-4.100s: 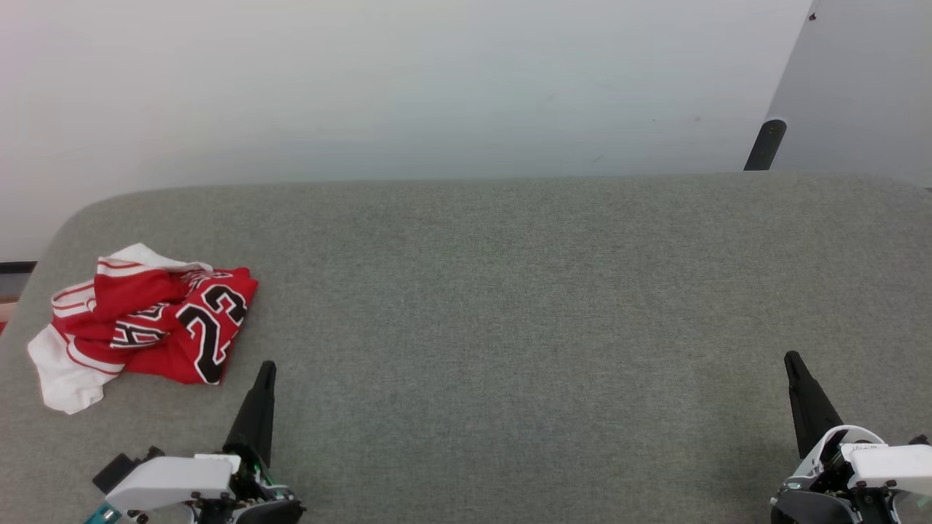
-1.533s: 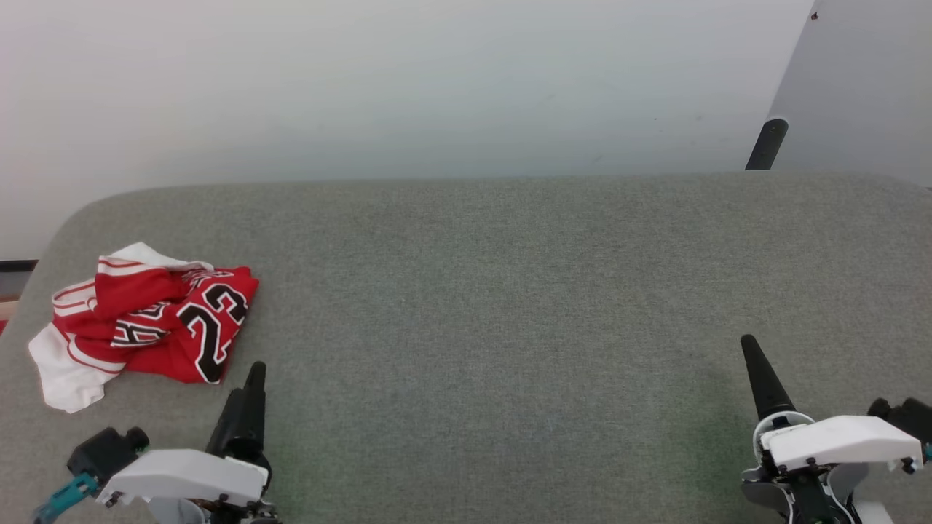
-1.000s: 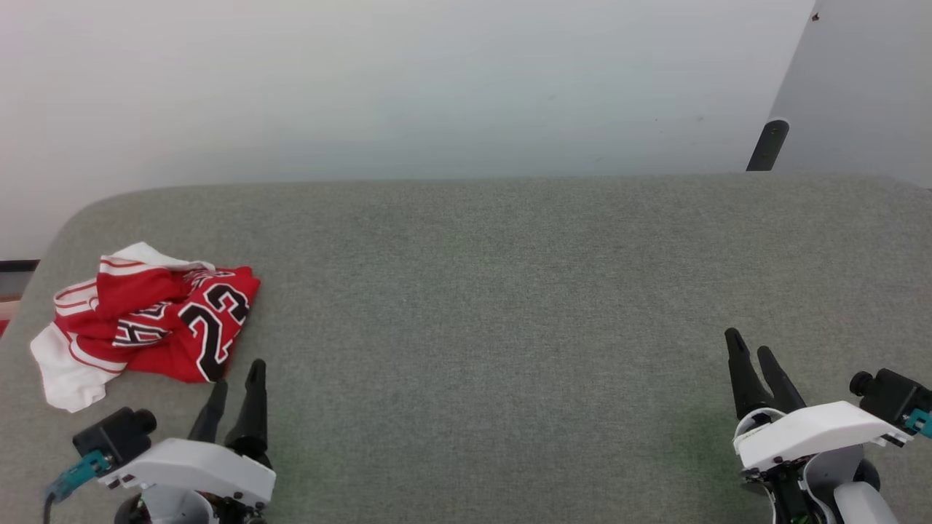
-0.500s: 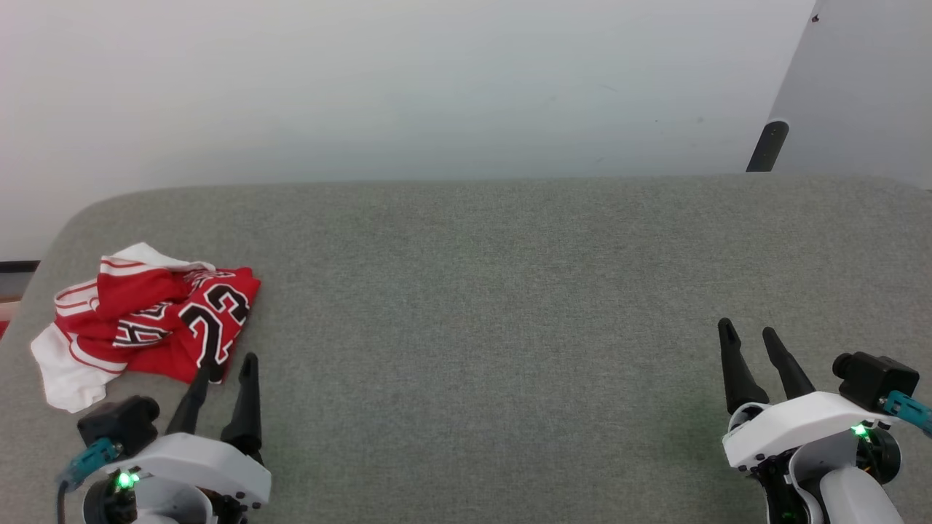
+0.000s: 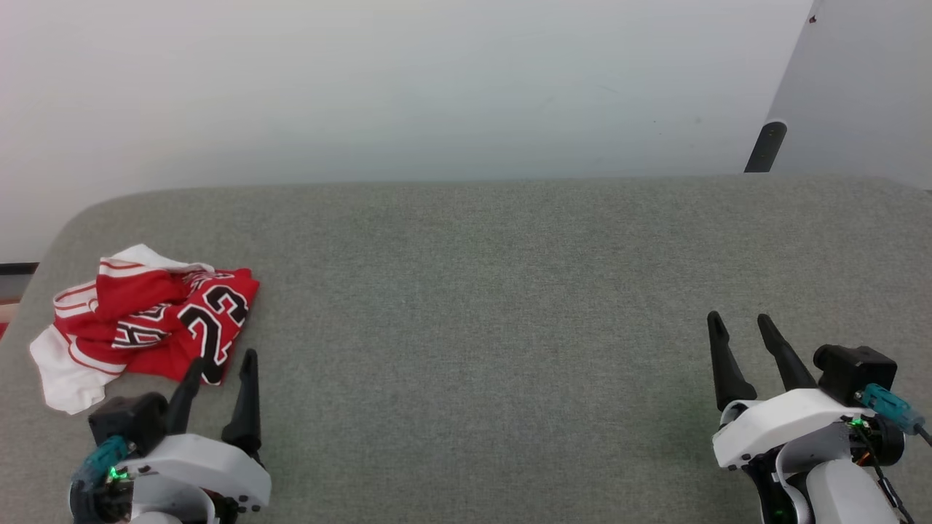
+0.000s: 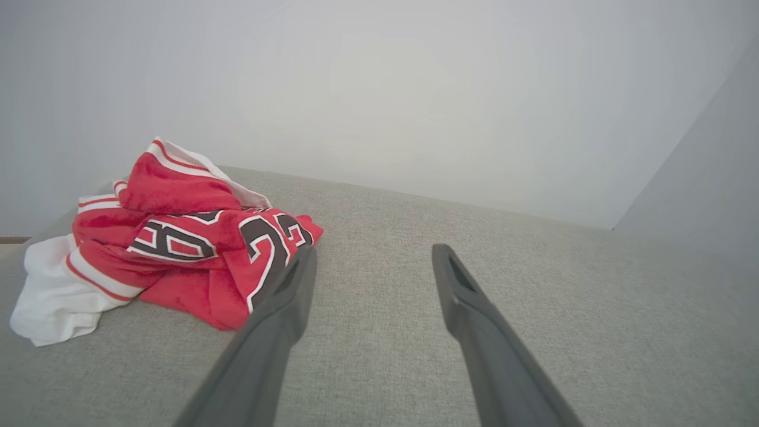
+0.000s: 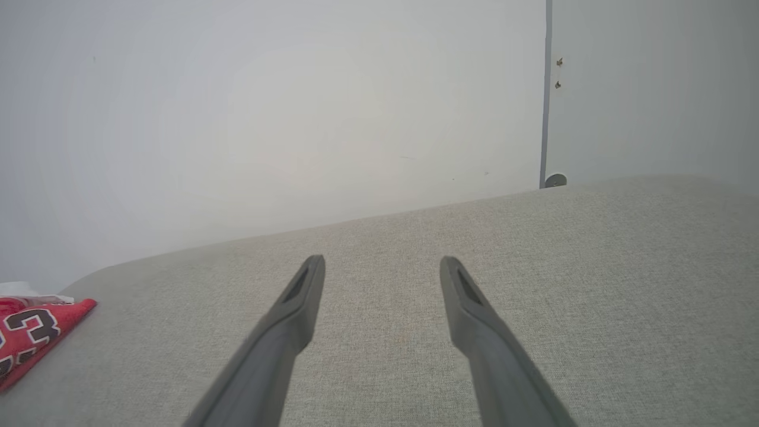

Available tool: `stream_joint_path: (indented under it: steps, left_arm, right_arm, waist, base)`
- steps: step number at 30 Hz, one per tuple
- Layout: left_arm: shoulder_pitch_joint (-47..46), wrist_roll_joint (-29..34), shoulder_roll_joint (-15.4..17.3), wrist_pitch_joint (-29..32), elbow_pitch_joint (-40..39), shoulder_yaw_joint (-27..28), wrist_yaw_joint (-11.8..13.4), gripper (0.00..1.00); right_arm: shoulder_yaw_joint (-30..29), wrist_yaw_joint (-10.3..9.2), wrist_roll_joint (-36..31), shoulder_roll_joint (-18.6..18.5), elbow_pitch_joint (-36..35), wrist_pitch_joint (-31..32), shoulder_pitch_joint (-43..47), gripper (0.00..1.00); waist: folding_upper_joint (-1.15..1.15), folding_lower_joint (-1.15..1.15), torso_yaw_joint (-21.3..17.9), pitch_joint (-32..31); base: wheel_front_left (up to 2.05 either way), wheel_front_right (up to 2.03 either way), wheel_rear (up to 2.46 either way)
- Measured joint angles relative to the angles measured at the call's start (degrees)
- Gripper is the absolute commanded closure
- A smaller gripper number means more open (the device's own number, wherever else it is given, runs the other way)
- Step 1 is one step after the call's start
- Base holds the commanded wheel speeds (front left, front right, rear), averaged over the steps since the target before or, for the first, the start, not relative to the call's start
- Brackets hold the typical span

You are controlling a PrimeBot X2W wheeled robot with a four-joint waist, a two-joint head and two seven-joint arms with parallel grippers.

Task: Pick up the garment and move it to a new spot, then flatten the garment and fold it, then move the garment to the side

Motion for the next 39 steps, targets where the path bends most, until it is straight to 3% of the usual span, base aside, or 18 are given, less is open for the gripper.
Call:
stream_joint_path:
  steps: [26,39]
  left_arm:
    - [-0.73,10.61,0.91,-3.23,1.13,0.12,-0.77,0.00]
    - [-1.32,11.37,0.78,-4.57,3.47,1.48,-3.10,0.00]
  right_arm:
    - [-0.77,0.00,-11.09,0.40,0.44,-3.26,-1.80,0.00]
    - [-1.89,0.01,-13.66,0.55,1.31,-4.61,-2.26,0.00]
  waist:
    - [0.00,0.00,-0.17,-0.11]
    - [0.00,0.00,-0.13,-0.32]
  base:
    - [0.00,0.00,0.00]
    - [0.00,0.00,0.00]
